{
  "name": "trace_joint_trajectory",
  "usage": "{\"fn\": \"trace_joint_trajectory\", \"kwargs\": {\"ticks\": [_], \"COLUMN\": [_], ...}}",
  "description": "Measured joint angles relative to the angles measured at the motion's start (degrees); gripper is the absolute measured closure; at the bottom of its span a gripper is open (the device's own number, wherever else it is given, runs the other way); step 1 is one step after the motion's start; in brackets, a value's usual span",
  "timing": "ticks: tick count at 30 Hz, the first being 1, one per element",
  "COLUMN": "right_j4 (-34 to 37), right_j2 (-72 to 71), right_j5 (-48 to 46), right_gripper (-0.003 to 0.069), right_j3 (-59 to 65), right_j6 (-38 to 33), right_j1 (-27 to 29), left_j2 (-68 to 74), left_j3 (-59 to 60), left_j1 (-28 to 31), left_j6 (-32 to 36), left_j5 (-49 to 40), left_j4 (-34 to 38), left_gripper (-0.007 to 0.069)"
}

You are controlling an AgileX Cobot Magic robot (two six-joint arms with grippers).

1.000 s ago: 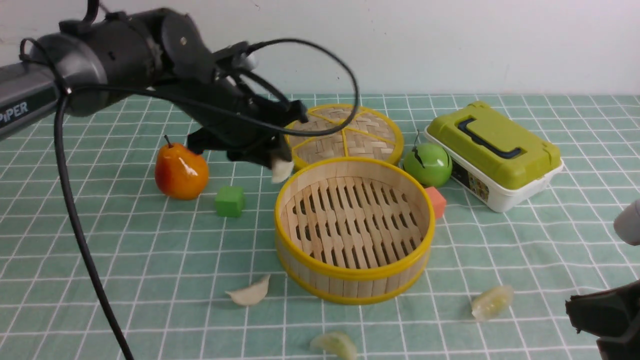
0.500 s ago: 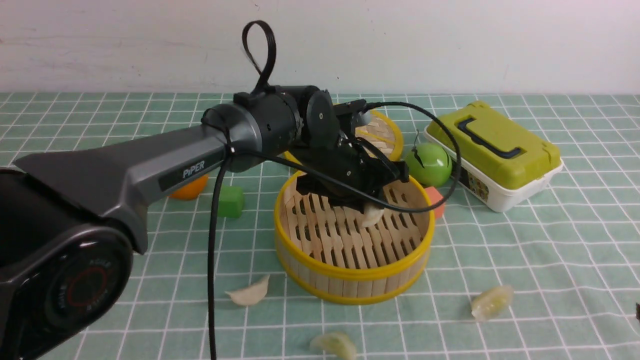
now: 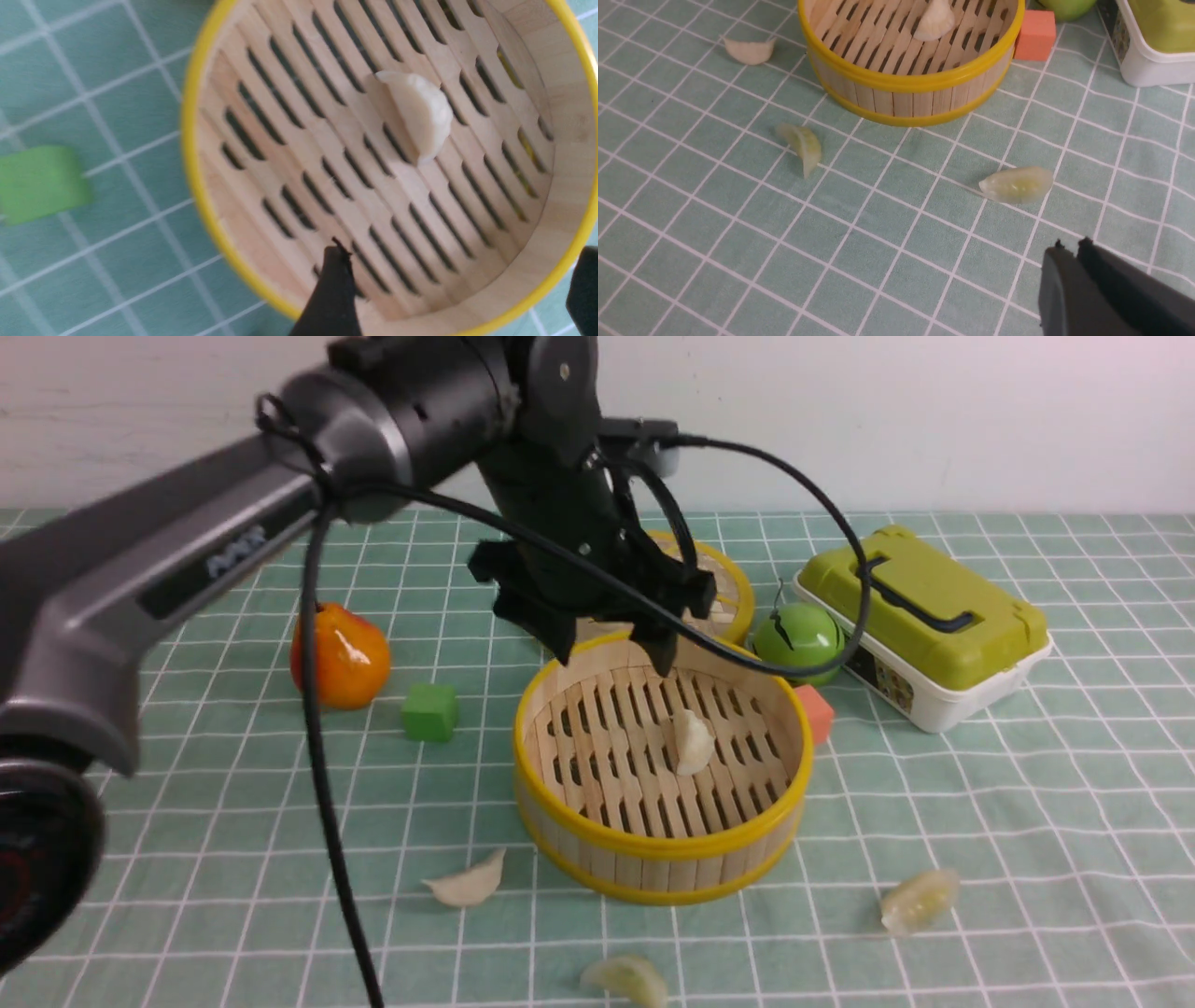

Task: Put the dumplings into the steamer on the table with the blue tablecloth.
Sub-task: 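Place the dumpling into the bamboo steamer basket with the left gripper, then reach for and grasp a dumpling on the table with the left gripper, then place the dumpling into the bamboo steamer basket with the left gripper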

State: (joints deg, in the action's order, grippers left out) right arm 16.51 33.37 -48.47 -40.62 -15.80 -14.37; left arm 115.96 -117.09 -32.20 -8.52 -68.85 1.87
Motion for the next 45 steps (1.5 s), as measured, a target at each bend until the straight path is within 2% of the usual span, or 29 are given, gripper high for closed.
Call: {"fn": "trace_joint_trajectory", "kwargs": {"ticks": [5, 10, 15, 21, 28, 31, 34, 35, 39, 45], "right_j4": [1.1, 1.2, 1.4, 1.4, 0.9, 0.0, -0.5, -0.5, -0.7, -0.7], "right_j2": [0.0, 0.4, 0.4, 0.4, 0.4, 0.4, 0.4, 0.4, 0.4, 0.4], "right_j5": [2.2, 2.3, 2.3, 1.4, 0.4, 0.2, 0.2, 0.2, 0.2, 1.4], "right_gripper": [0.0613, 0.0603, 0.0596, 0.0589, 0.0582, 0.0576, 0.0571, 0.0571, 0.0567, 0.0566], "right_j3": [0.0, 0.0, 0.0, 0.0, 0.0, 0.0, 0.0, 0.0, 0.0, 0.0], "right_j6": [0.0, 0.0, 0.0, 0.0, 0.0, 0.0, 0.0, 0.0, 0.0, 0.0], "right_j1": [0.0, 0.0, 0.0, 0.0, 0.0, 0.0, 0.0, 0.0, 0.0, 0.0], "left_j2": [-11.0, -17.9, -18.1, -12.1, -5.2, -4.2, -4.6, -4.8, -8.3, -13.4], "left_j3": [11.5, 28.0, 39.7, 42.7, 42.8, 42.8, 42.8, 42.8, 40.6, 30.0], "left_j1": [0.7, 1.1, 1.1, 1.1, 1.1, 1.1, 1.1, 1.1, 1.1, 1.1], "left_j6": [5.2, 11.2, 18.4, 20.2, 18.1, 15.6, 13.4, 12.8, 9.8, 2.2], "left_j5": [-1.5, -0.8, 10.9, 19.8, 21.4, 21.3, 21.1, 20.9, 17.4, 16.0], "left_j4": [-2.9, -3.9, -5.1, -6.5, -6.7, -6.8, -6.9, -7.0, -7.3, -4.6], "left_gripper": [0.0084, 0.0095, 0.0097, 0.0097, 0.0136, 0.0223, 0.0384, 0.0400, 0.0445, 0.0443]}}
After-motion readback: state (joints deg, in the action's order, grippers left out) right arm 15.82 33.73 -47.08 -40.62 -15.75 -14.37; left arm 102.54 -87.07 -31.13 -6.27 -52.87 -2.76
